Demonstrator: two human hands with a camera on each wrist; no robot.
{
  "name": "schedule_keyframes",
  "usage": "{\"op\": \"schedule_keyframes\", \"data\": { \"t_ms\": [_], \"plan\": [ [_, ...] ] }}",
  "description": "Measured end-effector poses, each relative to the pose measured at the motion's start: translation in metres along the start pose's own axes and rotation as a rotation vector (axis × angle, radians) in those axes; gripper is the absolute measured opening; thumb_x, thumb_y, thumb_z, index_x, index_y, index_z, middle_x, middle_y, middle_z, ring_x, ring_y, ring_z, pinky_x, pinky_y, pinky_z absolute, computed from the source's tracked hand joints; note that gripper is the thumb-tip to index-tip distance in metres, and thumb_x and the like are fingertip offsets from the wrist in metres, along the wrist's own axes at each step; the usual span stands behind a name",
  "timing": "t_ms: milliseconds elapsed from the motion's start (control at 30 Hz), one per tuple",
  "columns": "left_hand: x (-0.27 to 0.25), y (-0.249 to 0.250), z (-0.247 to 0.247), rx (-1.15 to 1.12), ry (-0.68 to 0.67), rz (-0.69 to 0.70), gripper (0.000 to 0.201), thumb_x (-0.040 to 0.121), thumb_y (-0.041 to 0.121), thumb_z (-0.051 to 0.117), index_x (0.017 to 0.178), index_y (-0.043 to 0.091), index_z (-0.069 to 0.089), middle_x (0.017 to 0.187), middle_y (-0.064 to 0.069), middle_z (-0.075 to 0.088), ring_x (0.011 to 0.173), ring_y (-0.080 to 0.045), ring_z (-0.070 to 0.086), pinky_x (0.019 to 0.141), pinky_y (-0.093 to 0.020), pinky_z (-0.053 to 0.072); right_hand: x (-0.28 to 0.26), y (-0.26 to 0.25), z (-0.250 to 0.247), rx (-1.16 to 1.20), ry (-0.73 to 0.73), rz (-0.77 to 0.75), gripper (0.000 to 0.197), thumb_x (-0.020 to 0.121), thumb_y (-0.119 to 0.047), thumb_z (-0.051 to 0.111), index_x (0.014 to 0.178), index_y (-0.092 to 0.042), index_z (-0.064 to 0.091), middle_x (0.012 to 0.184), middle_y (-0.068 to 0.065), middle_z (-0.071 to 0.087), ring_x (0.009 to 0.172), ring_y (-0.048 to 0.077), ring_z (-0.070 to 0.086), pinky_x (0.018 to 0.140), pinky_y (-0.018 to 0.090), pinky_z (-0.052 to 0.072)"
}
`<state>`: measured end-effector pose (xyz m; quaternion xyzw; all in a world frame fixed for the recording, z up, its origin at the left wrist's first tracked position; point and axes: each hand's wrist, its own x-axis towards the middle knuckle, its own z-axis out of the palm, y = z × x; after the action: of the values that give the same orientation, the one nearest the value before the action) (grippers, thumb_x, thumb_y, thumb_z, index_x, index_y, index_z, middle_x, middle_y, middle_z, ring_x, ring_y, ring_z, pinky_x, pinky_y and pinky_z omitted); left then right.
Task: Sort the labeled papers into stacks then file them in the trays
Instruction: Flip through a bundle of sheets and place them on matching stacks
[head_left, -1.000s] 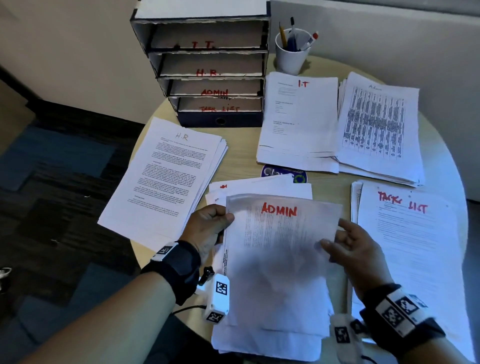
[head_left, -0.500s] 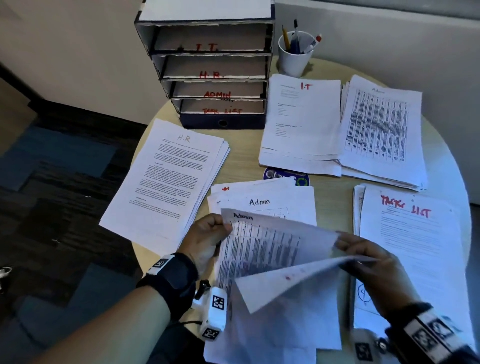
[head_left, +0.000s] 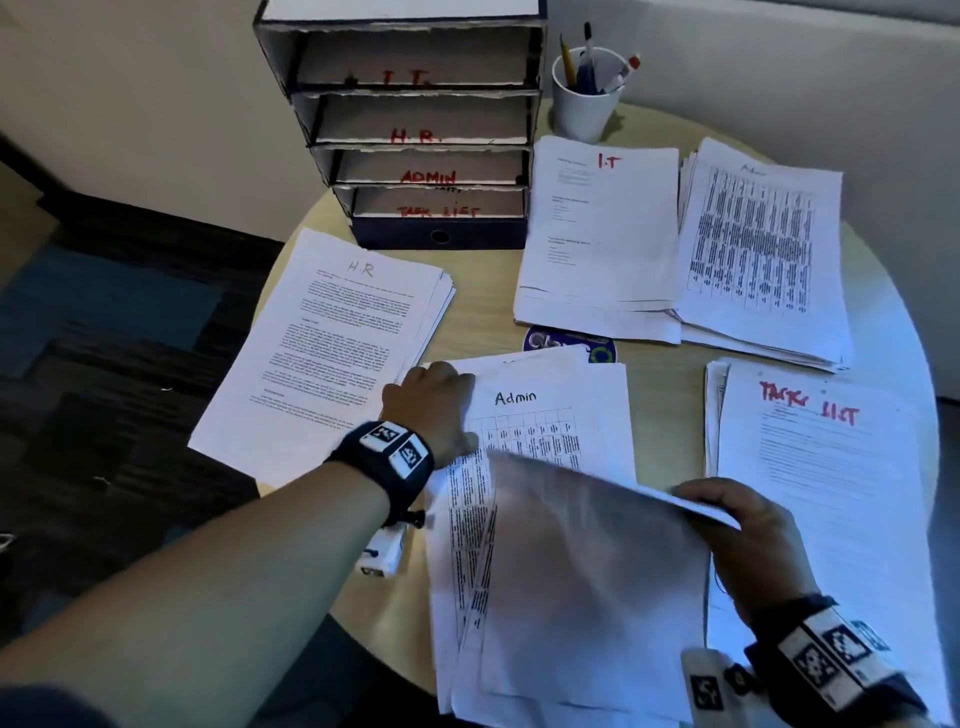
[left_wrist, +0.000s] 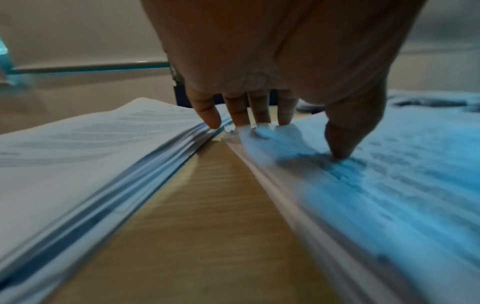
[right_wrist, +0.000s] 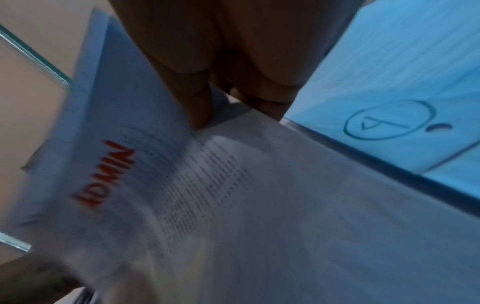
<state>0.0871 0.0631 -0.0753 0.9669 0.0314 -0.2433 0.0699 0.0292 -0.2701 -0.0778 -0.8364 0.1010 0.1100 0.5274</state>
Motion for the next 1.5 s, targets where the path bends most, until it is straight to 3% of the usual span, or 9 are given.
{"op": "schedule_keyframes", "data": {
  "t_ms": [167,333,433,633,833,1133,1300,1433,1500],
  "plan": [
    [0.012,0.001,0.003,-0.086,-0.043,-0.097,0.062,0.080,0.045,0.074,0.134,0.033,0.044,0.133,-0.002,0.048,0.122,-0.030,0.050,0.098,-0.048,0.042,-0.010,0.011,-0.001,0.099,-0.037,0.005,0.050,0.072,0.021,0.060,0.076,-0.026,0.074,0.085,-0.003,0.075,0.081,0.018,0.069,0.073,0.034,0.053],
    [-0.017,-0.004,0.007,-0.560,0.157,0.142,0.015,0.094,0.012,0.058,0.095,0.024,0.067,0.097,0.003,0.067,0.090,-0.017,0.062,0.081,-0.030,0.050,-0.009,0.013,-0.002,0.506,-0.151,0.128,0.024,0.060,-0.028,0.079,0.066,-0.006,0.073,0.108,0.009,0.071,0.103,0.015,0.065,0.081,0.026,0.053],
    [-0.049,0.007,0.002,-0.778,0.125,0.373,0.018,0.091,0.001,0.065,0.091,0.017,0.073,0.089,0.007,0.070,0.086,-0.005,0.064,0.076,-0.018,0.049,-0.003,0.011,-0.002,0.526,-0.185,0.111,0.031,0.078,0.013,0.056,0.087,-0.011,0.073,0.128,0.004,0.063,0.125,0.008,0.054,0.090,0.023,0.052],
    [-0.045,0.009,-0.007,-1.123,-0.024,0.178,0.018,0.096,0.019,0.064,0.105,0.033,0.071,0.107,0.016,0.070,0.104,-0.002,0.063,0.090,-0.019,0.047,0.003,-0.001,0.007,0.377,-0.107,0.024,0.015,0.066,0.021,0.065,0.065,0.006,0.067,0.076,-0.008,0.075,0.069,0.004,0.069,0.062,0.017,0.054],
    [-0.003,-0.011,0.010,-0.098,0.000,-0.185,0.069,0.076,0.053,0.070,0.132,0.021,0.047,0.133,-0.008,0.042,0.121,-0.032,0.044,0.095,-0.047,0.046,-0.001,0.012,0.002,0.215,-0.017,-0.029,0.031,0.078,0.011,0.070,0.078,-0.020,0.074,0.082,0.003,0.074,0.069,0.008,0.066,0.064,0.019,0.053],
    [0.001,-0.002,0.023,-0.350,0.184,-0.195,0.041,0.077,0.029,0.078,0.113,0.014,0.063,0.126,-0.008,0.041,0.117,-0.031,0.046,0.093,-0.039,0.049,-0.015,0.016,-0.001,0.352,-0.096,-0.020,0.057,0.067,0.034,0.053,0.068,-0.019,0.073,0.076,0.001,0.072,0.073,0.019,0.063,0.062,0.020,0.051],
    [-0.031,0.006,0.034,-0.606,0.555,0.181,0.028,0.070,-0.002,0.068,0.079,0.024,0.062,0.122,-0.005,0.052,0.102,-0.020,0.052,0.082,-0.024,0.039,-0.009,0.017,0.000,0.635,-0.119,0.066,0.063,0.074,0.007,0.068,0.127,-0.024,0.057,0.098,0.011,0.075,0.088,0.020,0.070,0.072,0.028,0.059],
    [-0.056,0.015,0.028,-1.253,0.258,0.022,0.044,0.071,-0.002,0.069,0.085,0.035,0.052,0.090,0.008,0.059,0.080,-0.017,0.056,0.066,-0.025,0.046,-0.007,0.020,-0.006,0.393,-0.108,-0.009,0.060,0.044,-0.054,0.090,0.082,-0.011,0.074,0.086,0.007,0.075,0.079,0.020,0.069,0.070,0.024,0.056],
    [-0.066,0.015,0.019,-1.353,0.113,0.021,0.045,0.071,0.004,0.076,0.094,0.039,0.058,0.094,0.002,0.066,0.083,-0.020,0.063,0.068,-0.032,0.052,-0.008,0.018,-0.004,0.332,-0.102,-0.103,0.032,0.060,-0.040,0.087,0.071,-0.014,0.073,0.089,0.003,0.071,0.086,0.022,0.067,0.075,0.025,0.052]
  ]
}}
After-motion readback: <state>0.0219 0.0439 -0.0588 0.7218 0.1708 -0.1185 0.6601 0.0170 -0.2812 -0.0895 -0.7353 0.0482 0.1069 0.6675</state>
